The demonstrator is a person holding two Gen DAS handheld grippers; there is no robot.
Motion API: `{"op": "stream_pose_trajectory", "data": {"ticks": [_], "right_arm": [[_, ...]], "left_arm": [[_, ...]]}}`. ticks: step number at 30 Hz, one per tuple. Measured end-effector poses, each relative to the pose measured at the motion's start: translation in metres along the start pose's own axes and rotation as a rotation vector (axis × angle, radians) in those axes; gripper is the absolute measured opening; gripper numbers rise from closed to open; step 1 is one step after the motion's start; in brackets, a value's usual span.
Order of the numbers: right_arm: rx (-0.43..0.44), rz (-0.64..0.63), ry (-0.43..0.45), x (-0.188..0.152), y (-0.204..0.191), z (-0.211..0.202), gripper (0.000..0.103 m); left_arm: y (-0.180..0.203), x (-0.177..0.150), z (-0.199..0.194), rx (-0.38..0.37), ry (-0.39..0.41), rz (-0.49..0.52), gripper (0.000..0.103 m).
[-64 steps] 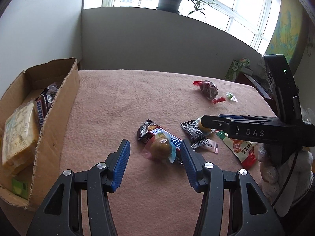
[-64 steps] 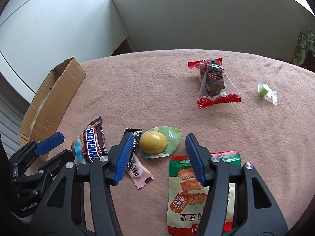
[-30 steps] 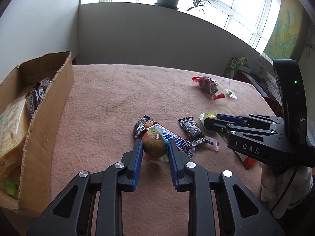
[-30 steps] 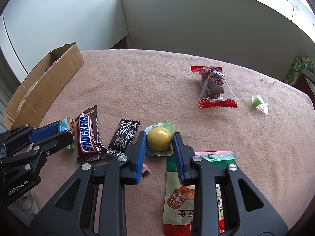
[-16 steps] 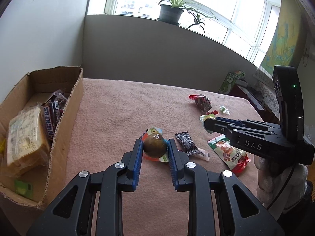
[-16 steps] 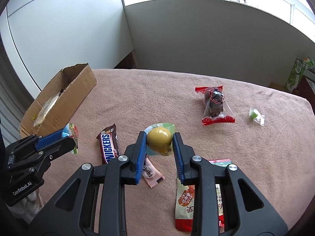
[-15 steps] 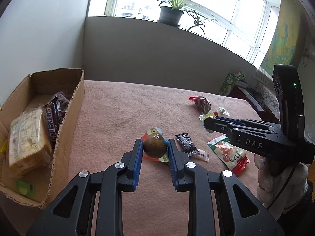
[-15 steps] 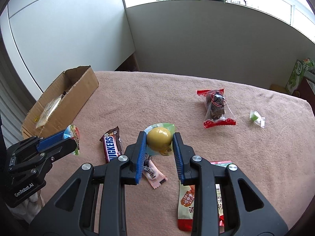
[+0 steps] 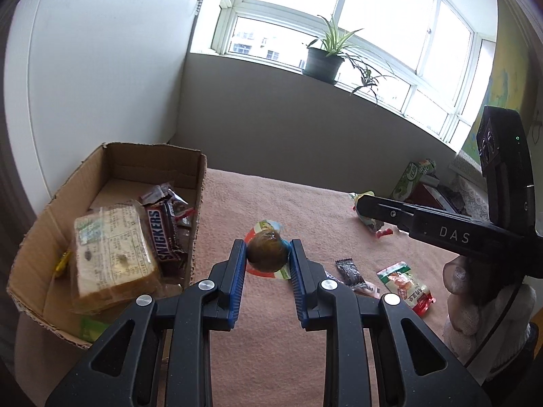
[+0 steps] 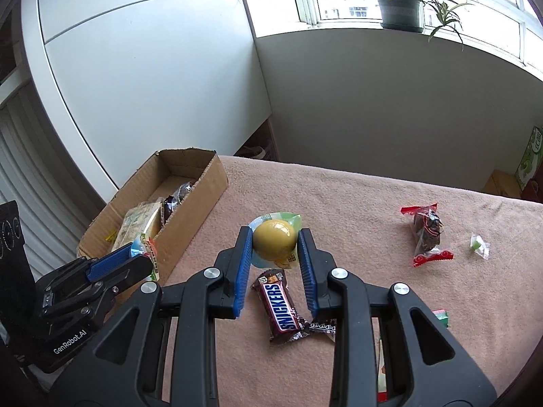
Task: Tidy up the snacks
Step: 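Carry both round candies in the two tools into the cardboard box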
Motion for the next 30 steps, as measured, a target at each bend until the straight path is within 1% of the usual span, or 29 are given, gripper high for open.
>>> {"op": "stream_pose_trajectory", "data": {"ticks": [10, 13, 22, 30], "right_arm": [[0.053, -0.021, -0.008, 0.007, -0.04, 0.019, 0.028], [0.075, -0.027, -0.01, 0.009, -0.055, 0.028, 0.028], [0.144, -0.06, -0.035, 0.009, -0.104, 0.055, 0.028], [0.192, -0.06, -0.08, 0.004, -0.132, 0.081, 0.028]], "left_arm": [[-0.046, 0.006, -0.019, 0.061, 0.041, -0.05, 0.024], [-0.063, 0.007, -0.022, 0.104, 0.049, -0.06, 0.024], [-0.113, 0.007, -0.033, 0.18, 0.064, -0.123, 0.024], [-0.133, 0.002, -0.039, 0.22, 0.062, -0.134, 0.024]]}}
Point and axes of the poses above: each gripper's, at about its wrist camera, not at the fingertips, and z roughly the way its jaws point, y to its right, x to its top, the point moved 4 cm from there along z, roughly the way its jaws point, and after that the axes turned 5 degrees about y, right-handed, at the moved point
